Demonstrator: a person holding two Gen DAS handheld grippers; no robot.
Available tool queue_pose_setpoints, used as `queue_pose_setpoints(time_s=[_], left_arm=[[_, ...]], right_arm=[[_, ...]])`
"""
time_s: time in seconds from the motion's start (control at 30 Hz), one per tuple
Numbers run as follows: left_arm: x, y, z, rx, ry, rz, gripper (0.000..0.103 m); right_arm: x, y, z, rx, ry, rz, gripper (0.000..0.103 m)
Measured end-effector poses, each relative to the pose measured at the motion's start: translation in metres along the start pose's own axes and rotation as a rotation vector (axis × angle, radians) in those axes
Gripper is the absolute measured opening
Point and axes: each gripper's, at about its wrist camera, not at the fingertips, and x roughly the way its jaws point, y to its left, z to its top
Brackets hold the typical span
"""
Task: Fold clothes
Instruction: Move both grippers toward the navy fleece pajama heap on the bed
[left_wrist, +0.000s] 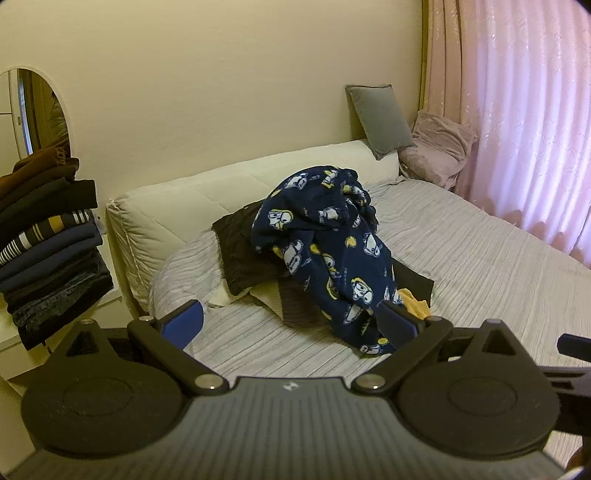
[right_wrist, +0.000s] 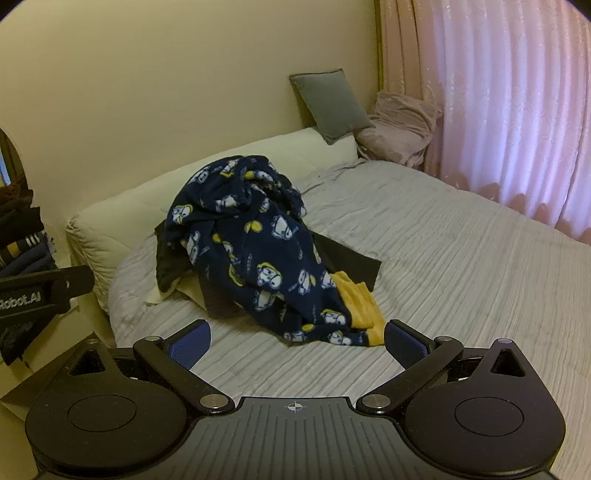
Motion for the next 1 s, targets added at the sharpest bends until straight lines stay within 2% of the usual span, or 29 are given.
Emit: queue_pose_setpoints(time_s=[0.13, 0.43, 0.5, 1.0], left_arm=[[0.0, -0.005, 0.002, 0.006, -0.006, -0.008, 0.1], [0.004, -0.024, 0.008, 0.012, -0.012, -0.007, 0.1], [0.005, -0.028, 0.01, 0.011, -0.012, -0.003, 0.1], [0.008, -0.035, 0.023, 0.002, -0.027, 0.021, 0.1]], right_arm=[[-0.003, -0.012, -0.003, 0.002, -0.009, -0.013, 0.103], [0.004, -0.013, 0.006, 0.017, -0.011, -0.019, 0.103], [0.007, -0.031, 0.008, 0.007, -0.01, -0.001, 0.103], [0.01, -0.032, 0.029, -0.02, -0.041, 0.02, 0.103]])
